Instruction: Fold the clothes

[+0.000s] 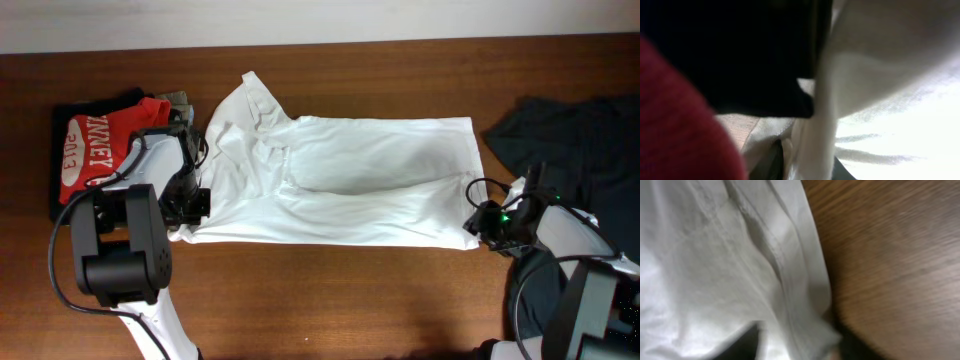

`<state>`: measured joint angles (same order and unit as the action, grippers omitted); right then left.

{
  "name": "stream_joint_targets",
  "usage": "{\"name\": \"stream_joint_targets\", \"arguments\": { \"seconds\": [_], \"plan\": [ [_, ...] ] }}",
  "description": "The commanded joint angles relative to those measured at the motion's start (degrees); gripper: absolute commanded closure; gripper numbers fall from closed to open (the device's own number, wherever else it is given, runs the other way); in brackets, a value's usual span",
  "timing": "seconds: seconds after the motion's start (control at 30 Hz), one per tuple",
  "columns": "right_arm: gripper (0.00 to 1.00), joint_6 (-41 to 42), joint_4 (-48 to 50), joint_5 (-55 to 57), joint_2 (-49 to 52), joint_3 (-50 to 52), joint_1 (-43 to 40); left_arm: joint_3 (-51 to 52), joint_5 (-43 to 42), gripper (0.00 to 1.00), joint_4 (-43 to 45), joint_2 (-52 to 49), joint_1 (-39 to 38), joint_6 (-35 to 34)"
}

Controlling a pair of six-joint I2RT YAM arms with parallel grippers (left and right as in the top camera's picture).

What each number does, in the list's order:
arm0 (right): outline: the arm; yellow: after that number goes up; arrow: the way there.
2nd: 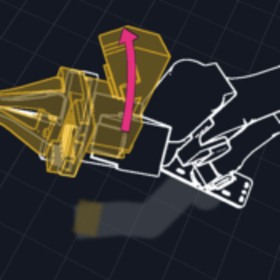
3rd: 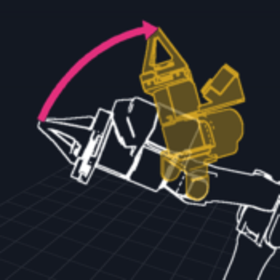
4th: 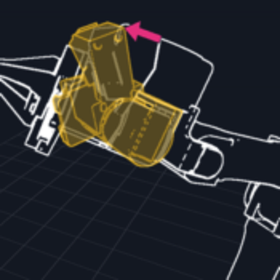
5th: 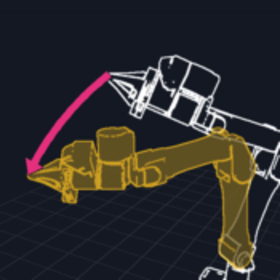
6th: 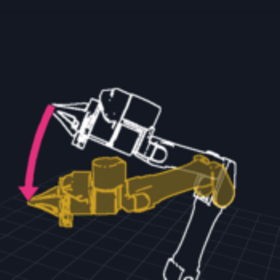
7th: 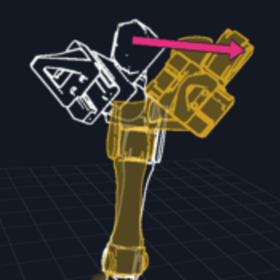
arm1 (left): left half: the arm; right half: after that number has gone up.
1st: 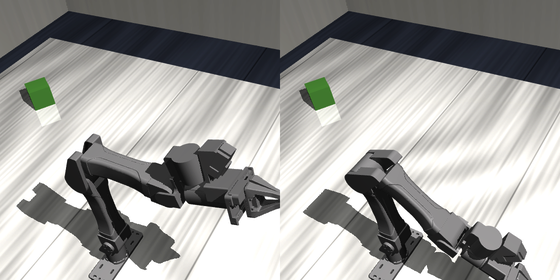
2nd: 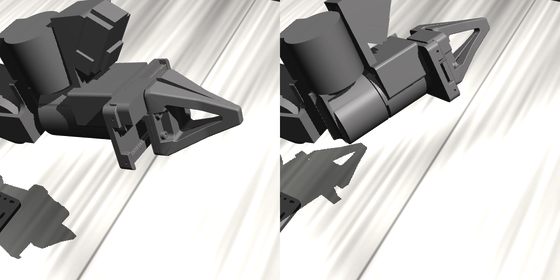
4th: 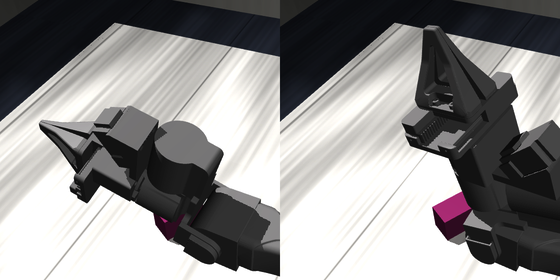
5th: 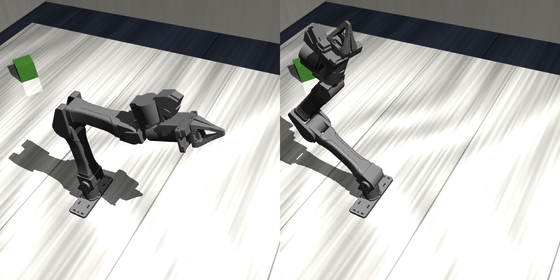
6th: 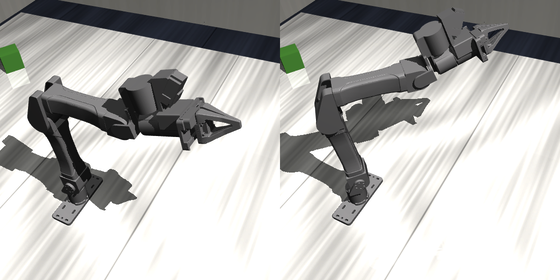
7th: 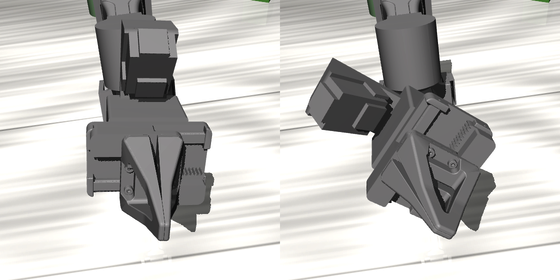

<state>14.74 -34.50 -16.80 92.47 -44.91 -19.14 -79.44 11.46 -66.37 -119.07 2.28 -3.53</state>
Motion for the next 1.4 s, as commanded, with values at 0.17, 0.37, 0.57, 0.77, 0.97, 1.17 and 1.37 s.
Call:
{"name": "stream_joint_targets", "arguments": {
  "seconds": [0.17, 0.37, 0.57, 0.77, 0.97, 1.17, 1.37],
  "plan": [
    [0.96, 7.3, -14.7, 19.1, -0.9, -3.8, -0.5, 0.3, 1.5, 0.81, 0.0, 0.1, 0.6, -0.1],
    [0.62, 9.5, -19.3, 21.9, -1.4, -7.3, -0.5, -2.5, -2.7, 0.18, -6.8, 1.7, 0.6, -0.1],
    [0.53, 4.5, -24.2, 11.3, -7.4, -21.8, -0.4, -20.0, -12.3, 0.07, -11.0, 5.7, -2.0, 2.4],
    [0.47, 4.1, -23.9, 5.2, -9.7, -23.7, -0.4, -26.6, -16.6, 0.09, 9.8, 1.4, -10.1, 12.5],
    [0.46, 4.1, -24.3, 5.2, -9.6, -23.7, -0.4, -26.6, -16.4, 0.35, 29.3, -11.5, -17.2, 13.9],
    [0.46, 4.1, -24.7, 5.4, -9.6, -23.6, -0.4, -26.6, -16.4, 0.43, 29.2, -15.9, -19.4, 13.9],
    [0.46, 4.1, -23.9, 5.4, -9.6, -23.6, -0.4, -26.6, -16.2, 1.0, 28.2, -15.9, -19.4, 13.9]
  ]
}}
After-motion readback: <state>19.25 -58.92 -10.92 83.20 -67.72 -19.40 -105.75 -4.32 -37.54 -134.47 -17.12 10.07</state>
